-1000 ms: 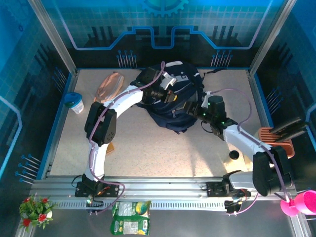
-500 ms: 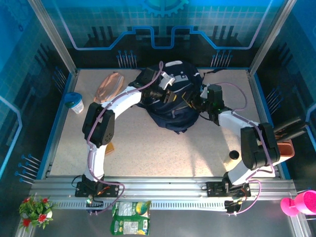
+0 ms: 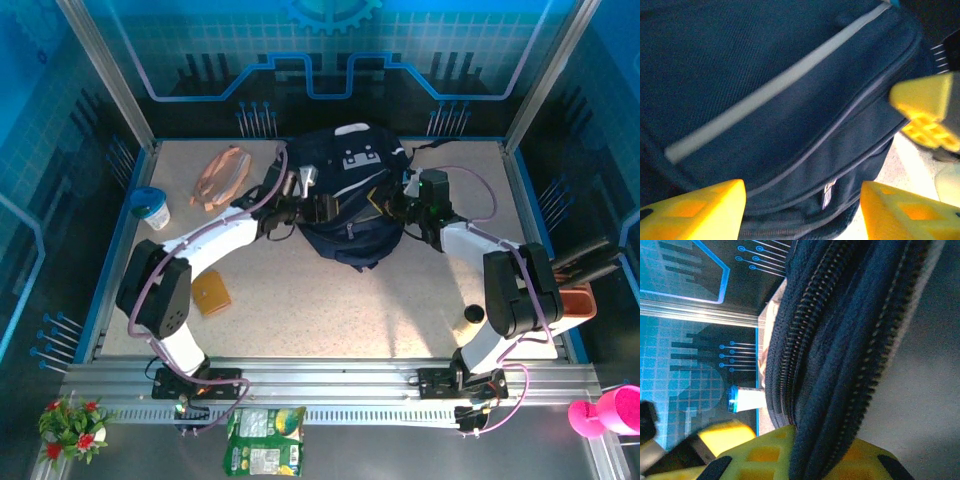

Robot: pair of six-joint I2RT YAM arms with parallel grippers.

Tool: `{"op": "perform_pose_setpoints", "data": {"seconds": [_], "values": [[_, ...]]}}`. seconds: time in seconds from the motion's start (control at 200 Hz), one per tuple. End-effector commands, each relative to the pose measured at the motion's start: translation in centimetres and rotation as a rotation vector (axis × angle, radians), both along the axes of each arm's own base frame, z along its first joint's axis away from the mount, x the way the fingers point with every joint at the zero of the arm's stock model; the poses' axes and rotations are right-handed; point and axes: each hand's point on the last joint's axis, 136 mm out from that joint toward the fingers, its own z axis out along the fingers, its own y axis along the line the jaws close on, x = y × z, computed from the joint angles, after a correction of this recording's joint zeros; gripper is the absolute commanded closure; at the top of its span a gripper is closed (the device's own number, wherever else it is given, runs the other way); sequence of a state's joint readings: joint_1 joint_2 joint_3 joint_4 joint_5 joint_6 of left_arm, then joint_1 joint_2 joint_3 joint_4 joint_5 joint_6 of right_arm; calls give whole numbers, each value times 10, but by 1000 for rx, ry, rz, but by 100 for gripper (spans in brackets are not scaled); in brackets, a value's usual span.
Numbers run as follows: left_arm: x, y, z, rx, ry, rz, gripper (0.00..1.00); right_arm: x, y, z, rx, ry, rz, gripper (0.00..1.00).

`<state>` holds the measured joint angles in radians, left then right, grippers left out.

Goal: Pack the student bag
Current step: Unzip the student bag at the top-center of the table.

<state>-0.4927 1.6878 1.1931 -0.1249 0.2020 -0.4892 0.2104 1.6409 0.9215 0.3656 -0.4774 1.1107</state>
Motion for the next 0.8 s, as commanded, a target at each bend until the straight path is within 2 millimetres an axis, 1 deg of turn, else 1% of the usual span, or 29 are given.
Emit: {"op": "perform_pose_setpoints", "data": {"seconds": [0.0, 0.045, 0.12, 0.475, 0.68, 0.795], "values": [[-19, -7, -11, -60, 102, 105, 37, 2, 17, 44, 73, -114, 68, 87], [-24, -11, -17, -79, 134, 117, 38, 1, 17, 47, 83, -116, 66, 87], [-28, -23, -21, -128, 149, 107, 39, 0, 20, 49, 95, -115, 71, 87], [-19, -53, -27, -157, 152, 54, 50, -3, 25, 50, 124, -105, 78, 87], [-17, -63, -30, -150, 140, 22, 54, -6, 28, 49, 133, -100, 88, 87], [-16, -70, -33, -146, 143, 9, 59, -6, 29, 50, 137, -101, 89, 87]]}}
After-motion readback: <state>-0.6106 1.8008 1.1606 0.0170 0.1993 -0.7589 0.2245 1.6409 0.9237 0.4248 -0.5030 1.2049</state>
